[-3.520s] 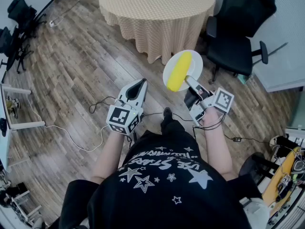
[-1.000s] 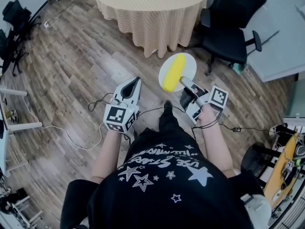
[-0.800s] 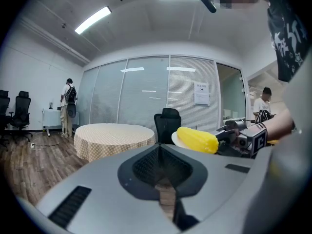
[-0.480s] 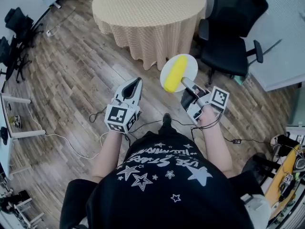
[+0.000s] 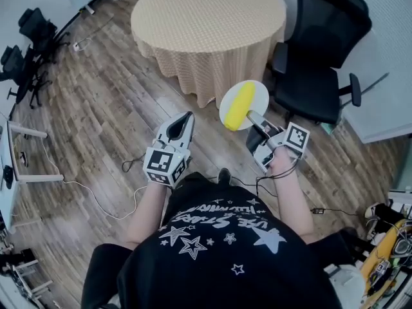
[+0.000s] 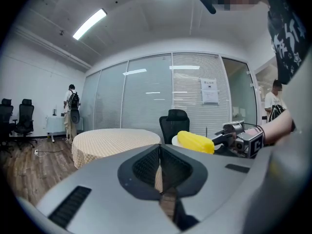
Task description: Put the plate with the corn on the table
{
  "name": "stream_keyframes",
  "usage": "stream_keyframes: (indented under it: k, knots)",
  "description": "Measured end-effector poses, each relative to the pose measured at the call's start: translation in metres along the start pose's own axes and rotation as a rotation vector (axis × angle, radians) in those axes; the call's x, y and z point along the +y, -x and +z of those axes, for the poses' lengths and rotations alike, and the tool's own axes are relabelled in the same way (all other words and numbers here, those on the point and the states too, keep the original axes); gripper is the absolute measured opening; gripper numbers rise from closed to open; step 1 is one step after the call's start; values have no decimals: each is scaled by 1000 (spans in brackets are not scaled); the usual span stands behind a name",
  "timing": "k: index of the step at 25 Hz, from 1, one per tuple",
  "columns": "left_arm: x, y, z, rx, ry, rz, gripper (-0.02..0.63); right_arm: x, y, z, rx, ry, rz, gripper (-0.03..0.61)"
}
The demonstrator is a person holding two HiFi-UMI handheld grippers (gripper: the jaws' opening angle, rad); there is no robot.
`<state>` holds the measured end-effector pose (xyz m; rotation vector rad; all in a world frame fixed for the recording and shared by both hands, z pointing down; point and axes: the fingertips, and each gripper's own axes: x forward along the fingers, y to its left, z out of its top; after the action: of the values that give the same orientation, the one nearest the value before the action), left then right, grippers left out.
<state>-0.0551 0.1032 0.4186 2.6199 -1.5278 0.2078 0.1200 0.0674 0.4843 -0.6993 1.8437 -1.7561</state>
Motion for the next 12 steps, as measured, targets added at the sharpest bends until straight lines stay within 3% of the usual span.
stream_keyframes:
  k: [5,12]
  knots:
    - [3,-7,-7,13,59,14,8,-8,-7,11,3,-16,-7,55]
    - [23,-24,-10,22,44,5,8,-11,-24,19,-2,-15,-14,55]
